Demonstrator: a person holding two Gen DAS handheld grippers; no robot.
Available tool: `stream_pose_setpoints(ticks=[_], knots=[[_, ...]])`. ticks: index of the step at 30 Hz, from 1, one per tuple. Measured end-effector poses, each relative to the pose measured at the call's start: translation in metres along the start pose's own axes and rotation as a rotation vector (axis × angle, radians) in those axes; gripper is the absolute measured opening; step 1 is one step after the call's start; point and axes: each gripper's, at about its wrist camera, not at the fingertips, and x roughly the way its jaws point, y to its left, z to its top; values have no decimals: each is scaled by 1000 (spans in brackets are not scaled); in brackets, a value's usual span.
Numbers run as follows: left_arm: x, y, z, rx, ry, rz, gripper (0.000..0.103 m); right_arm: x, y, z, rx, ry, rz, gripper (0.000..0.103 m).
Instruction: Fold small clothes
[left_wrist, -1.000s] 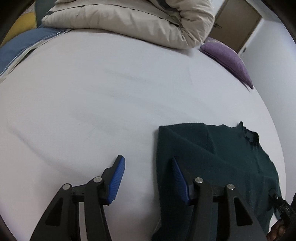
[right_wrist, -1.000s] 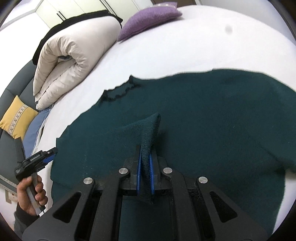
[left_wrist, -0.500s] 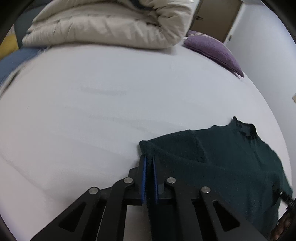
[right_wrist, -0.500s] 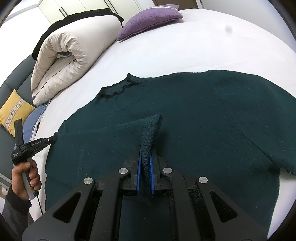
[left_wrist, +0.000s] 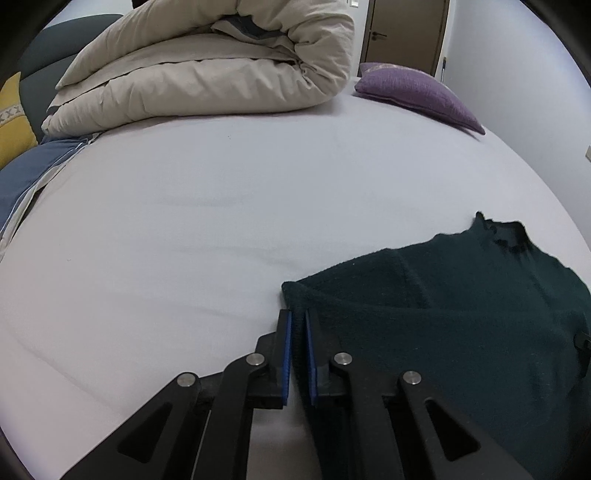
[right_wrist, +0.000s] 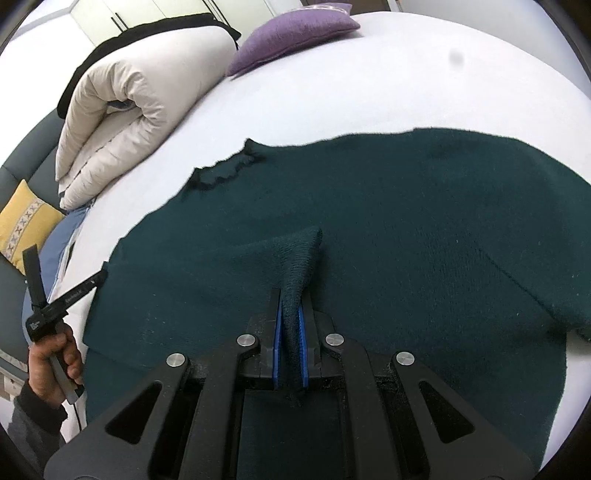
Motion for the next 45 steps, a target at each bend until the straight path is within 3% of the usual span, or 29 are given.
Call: stream_pose_setpoints(ticks=[6,10,12,19,21,23,26,27,29,32,33,34,36,40,45], knots=[[3,-1,-6,-3,3,24,9,-18,8,7,-45,-34,-2,6],[4,2,-6,-19,1,19,9,1,3,9,-57,25,-57,6],[3,3,-5,-26,-2,12,9,8,-6,11,-15,46,-41,6],[3,5,-7,-42,-6,19,9,-35,12,25,-61,-45,-11,6],[4,2,-9,-33,-11,35,9,-25,5,24,-49,-12,-24,6],[4,-2,-9,-14,-14,53,9,-2,-11,14,-8,75,-33,6],[-1,0,-8,-11,-24,62,18,-6,-25,11,41,22,34,6],[-4,3,-8,-23,-28,64,25,-10,-27,11,57,15,44,9],[-16,9,-9,-49,-50,84,30,-18,-31,13,60,0,37,12],[-39,14,-12,-51,-90,115,33,-48,-46,13,107,-70,16,40],[-47,14,-14,-51,-100,118,37,-64,-56,12,137,-112,19,55],[-60,12,-18,-48,-115,117,40,-78,-65,10,159,-143,21,60],[-81,6,-27,-42,-143,99,58,-113,-92,3,194,-203,0,61],[-114,-25,-55,0,-157,13,66,-173,-162,-32,307,-258,-79,61],[-140,-73,-99,18,-120,-144,74,-242,-276,-94,617,-344,-158,60]])
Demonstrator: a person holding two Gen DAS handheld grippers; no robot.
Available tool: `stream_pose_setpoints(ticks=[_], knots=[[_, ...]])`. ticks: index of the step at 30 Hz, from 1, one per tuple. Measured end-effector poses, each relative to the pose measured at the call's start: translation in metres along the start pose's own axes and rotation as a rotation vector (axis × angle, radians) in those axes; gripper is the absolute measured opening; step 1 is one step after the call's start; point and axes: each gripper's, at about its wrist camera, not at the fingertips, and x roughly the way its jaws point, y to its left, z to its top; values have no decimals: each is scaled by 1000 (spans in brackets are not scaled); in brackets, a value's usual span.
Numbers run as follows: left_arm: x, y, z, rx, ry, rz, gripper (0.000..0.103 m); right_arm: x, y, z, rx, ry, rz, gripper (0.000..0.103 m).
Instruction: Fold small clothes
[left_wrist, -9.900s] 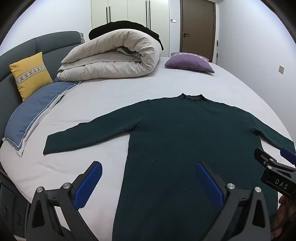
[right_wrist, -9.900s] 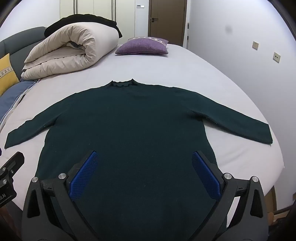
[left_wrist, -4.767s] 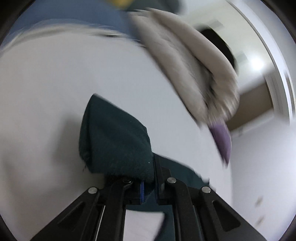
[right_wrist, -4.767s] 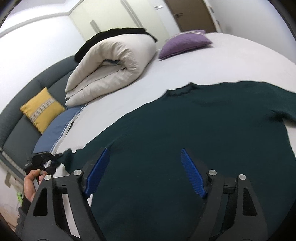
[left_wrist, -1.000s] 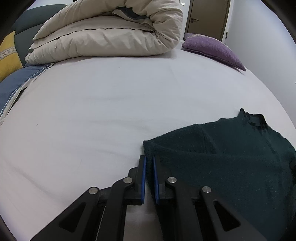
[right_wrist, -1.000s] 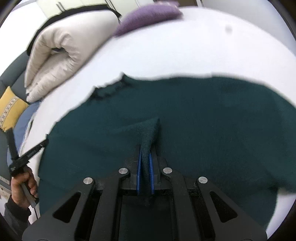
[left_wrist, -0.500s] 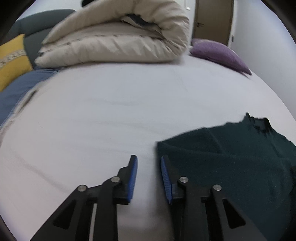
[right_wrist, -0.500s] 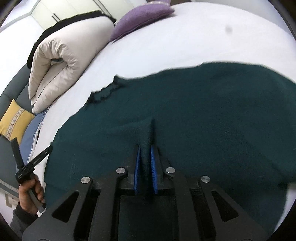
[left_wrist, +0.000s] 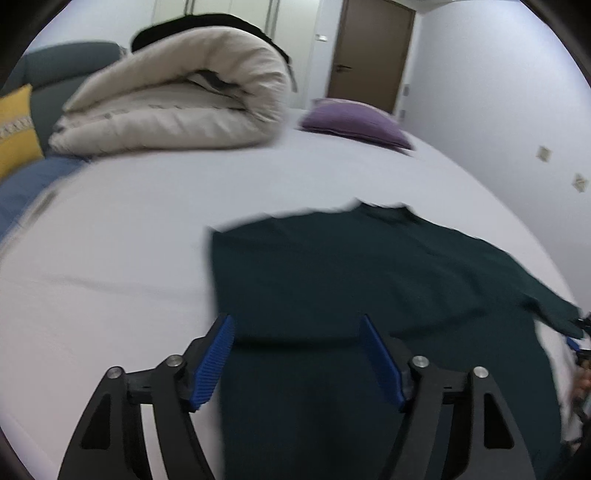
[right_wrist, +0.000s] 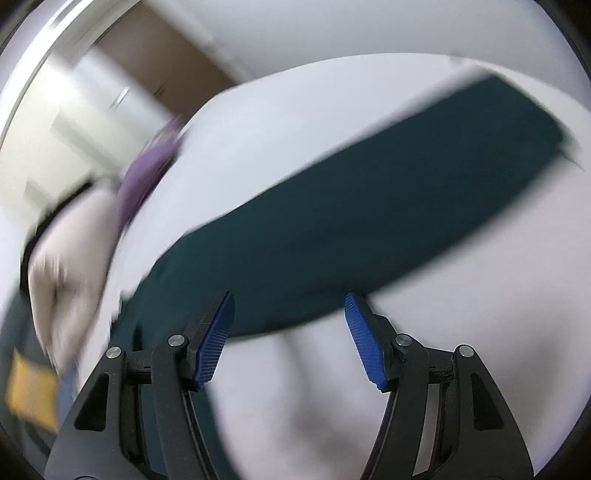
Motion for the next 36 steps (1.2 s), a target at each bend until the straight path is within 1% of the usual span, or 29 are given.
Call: stream_pose_setpoints(ticks=[1,2,5,7,9,11,13,15,16,17,18,19,20,21,22,24,27,29,30,32,35,36], knots=[[-1,-11,-7,-4,17,-35,74,-14,-22,8,54,-42,-7,60],[-2,-21,-13,-4,30,-60,74,-25,-37,15,90,-74,-18,60],[-2,-43,-26,-5,57,-99,74,-57,-74,33,215,-155,-70,60],[2,-54,-32,-16,85,-132,74,-70,-95,38,296,-190,-65,60],[3,-63,-36,-22,102,-141,74,-71,-106,44,324,-175,-31,60],[1,-70,-38,-20,104,-145,74,-70,-108,53,317,-176,-9,60],[-3,-77,-39,-18,99,-143,74,-63,-109,63,318,-163,37,60],[-9,-78,-40,-21,89,-149,74,-59,-113,73,371,-153,72,61],[-11,-77,-40,-25,88,-151,74,-57,-114,78,385,-149,104,57],[-12,-75,-41,-29,88,-151,74,-55,-120,85,386,-146,118,51],[-13,-74,-41,-33,91,-150,74,-51,-120,89,377,-138,107,31],[-12,-70,-41,-39,93,-149,74,-48,-118,93,358,-122,79,23],[-12,-66,-40,-45,93,-149,74,-46,-114,96,334,-113,52,22],[-14,-63,-41,-53,89,-149,74,-46,-110,98,312,-116,33,17],[-15,-59,-40,-64,85,-150,74,-47,-101,100,280,-119,11,15],[-19,-51,-39,-88,74,-158,74,-53,-76,105,193,-145,-28,15],[-23,-40,-35,-113,59,-163,74,-59,1,102,-18,-174,-51,15],[-27,-32,-32,-130,43,-164,74,-63,63,89,-181,-199,-56,14],[-29,-26,-32,-145,36,-164,74,-62,90,81,-255,-194,-52,14],[-30,-17,-30,-172,29,-165,74,-53,161,46,-463,-176,-38,14],[-31,-1,-31,-209,21,-165,75,-33,239,-18,-696,-135,-14,14],[-32,3,-30,-217,19,-165,75,-25,258,-39,-749,-116,-4,14]])
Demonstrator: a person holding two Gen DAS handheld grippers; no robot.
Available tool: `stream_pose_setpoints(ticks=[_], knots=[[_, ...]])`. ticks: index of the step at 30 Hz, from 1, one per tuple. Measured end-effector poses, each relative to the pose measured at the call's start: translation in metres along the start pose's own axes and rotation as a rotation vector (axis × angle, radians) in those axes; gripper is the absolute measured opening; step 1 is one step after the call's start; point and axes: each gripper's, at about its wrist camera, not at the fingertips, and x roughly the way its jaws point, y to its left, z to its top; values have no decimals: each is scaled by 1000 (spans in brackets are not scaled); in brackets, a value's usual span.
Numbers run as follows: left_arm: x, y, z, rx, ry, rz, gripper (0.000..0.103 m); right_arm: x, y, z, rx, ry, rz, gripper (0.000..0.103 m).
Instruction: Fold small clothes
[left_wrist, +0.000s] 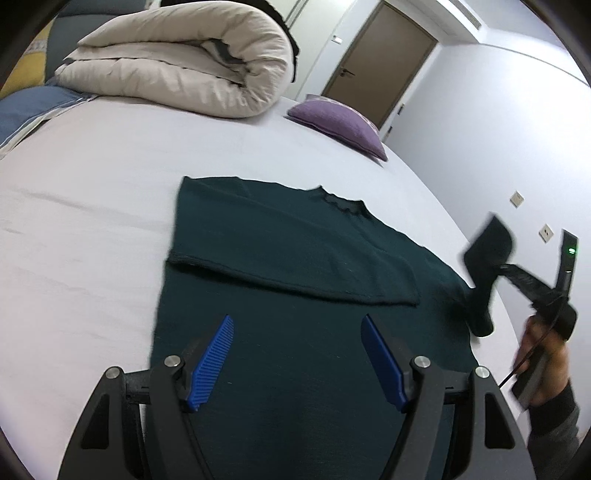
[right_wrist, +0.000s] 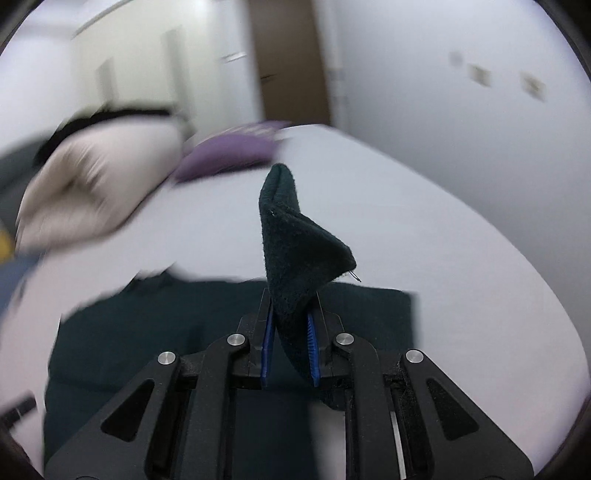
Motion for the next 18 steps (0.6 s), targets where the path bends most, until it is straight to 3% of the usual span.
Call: stream_pose_setpoints(ticks=[5,10,15,18], knots=[[-4,21,8,-35,-25,11,75,39,140,-30,-197,73,82,14],[2,33,18,-61,-34,17,75,80,226,-61,-316,120,98,14],[21,33,32,-74,-10,-9,76,114,277,-103,-381,177,110,17],[33,26,41,-71,5,-21,80,127,275,-113,-347,225,140,22]])
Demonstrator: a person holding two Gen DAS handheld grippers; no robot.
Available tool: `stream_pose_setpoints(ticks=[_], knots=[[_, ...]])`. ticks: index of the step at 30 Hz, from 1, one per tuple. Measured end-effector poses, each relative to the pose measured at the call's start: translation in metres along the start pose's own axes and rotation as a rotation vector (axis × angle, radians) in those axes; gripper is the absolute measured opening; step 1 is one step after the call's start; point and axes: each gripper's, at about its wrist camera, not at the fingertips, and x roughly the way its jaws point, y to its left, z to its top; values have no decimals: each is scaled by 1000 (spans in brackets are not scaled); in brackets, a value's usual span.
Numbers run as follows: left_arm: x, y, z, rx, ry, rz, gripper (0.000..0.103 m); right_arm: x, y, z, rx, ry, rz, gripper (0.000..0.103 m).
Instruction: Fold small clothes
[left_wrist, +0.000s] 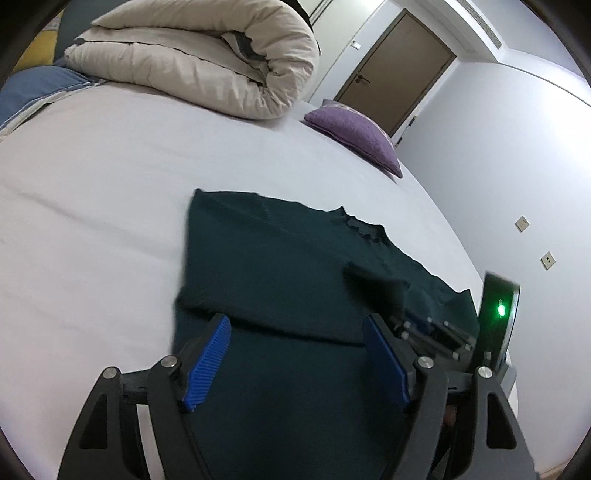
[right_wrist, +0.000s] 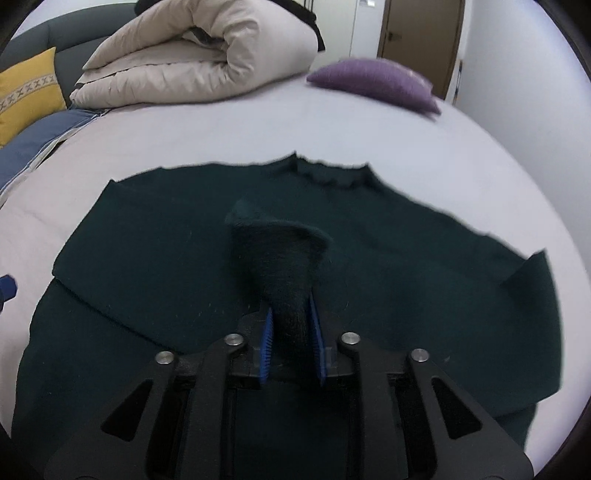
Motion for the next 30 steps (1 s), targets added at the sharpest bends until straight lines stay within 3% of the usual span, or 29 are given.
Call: stream_pose_setpoints(ticks=[2,4,5,10,16,20,22,26,30], knots=[[12,-7,6,4,24,-6,82,-10,-8,-20,9,-3,34,32],[28,-14,12,3,62,-18,82,-23,-12,-30,7,-16,61,63],[34,-18,14,4,75,-23,82,-32,-13,-36,6,-30,73,65],[90,-40,25,16,197,-25,79,-86,-47,-69,65,-58,141,65],[143,-69,31,74,286,39,61,-122,-141,-101,314,-96,221,65],[149,-78,32,123,301,71,19,-121,-212,-123,532,-78,291,65],[143,-82,33,139,290,74,10,-117,-240,-138,633,-71,316,65],[122,-91,40,185,227,71,8,-87,-281,-167,880,-30,408,66],[94,-93,58,191,95,40,8,-75,-295,-162,927,-57,440,67]])
